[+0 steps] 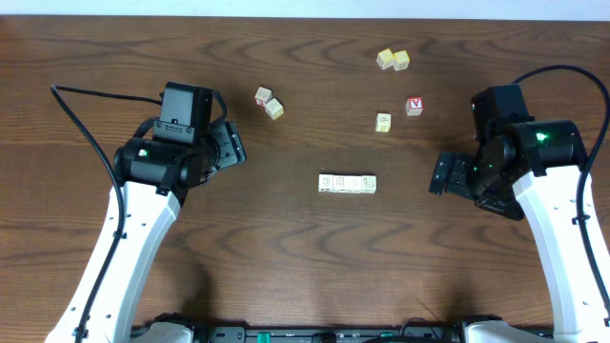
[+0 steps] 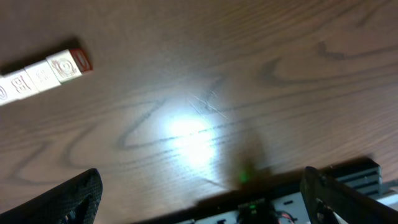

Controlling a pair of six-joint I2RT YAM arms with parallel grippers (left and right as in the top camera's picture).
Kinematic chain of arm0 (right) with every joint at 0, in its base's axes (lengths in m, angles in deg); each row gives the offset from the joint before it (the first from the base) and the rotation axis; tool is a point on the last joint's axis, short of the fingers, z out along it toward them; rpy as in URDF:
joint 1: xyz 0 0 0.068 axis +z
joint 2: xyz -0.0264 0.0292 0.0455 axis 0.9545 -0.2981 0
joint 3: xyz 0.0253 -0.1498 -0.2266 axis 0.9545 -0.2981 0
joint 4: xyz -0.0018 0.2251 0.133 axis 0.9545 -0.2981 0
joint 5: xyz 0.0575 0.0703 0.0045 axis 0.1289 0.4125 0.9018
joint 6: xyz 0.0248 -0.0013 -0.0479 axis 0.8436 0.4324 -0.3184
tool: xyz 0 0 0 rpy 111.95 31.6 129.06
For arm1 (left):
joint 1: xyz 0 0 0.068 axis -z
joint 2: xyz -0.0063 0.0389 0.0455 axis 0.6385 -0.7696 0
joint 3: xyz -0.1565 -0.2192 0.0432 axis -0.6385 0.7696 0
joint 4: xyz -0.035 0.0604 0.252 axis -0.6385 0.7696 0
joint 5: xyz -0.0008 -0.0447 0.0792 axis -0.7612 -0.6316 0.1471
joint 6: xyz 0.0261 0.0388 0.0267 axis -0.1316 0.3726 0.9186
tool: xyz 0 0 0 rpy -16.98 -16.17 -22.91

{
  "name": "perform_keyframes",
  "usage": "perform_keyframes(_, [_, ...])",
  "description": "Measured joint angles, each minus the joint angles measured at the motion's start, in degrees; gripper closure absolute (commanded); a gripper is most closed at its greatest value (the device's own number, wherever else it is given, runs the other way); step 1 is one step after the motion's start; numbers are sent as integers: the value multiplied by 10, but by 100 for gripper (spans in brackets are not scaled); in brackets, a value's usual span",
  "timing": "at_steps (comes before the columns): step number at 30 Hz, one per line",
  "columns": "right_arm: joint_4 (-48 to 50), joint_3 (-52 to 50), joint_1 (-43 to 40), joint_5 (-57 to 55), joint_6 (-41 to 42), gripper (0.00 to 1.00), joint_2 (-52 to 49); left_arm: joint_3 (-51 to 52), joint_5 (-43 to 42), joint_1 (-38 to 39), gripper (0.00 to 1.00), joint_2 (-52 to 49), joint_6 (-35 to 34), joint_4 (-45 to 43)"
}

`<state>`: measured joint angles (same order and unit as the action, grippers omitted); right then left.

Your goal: Lift 4 blocks

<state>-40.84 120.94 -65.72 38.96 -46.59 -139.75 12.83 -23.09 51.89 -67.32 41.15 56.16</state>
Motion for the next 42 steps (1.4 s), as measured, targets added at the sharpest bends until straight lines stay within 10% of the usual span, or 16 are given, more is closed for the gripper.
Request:
perform_keyframes(9, [167,-54,-1,5,-35,1,54,0,0,0,26,0,0,1])
perform_keyframes(18, [479,-380,-43,18,-63,1,380,0,0,0,25,0,0,0])
perform_keyframes(28, [618,-609,-80,17,-77,1,693,0,0,0,25,0,0,0])
perform_keyframes(42, [822,-792,-51,42,-96,1,798,0,0,0,25,0,0,0])
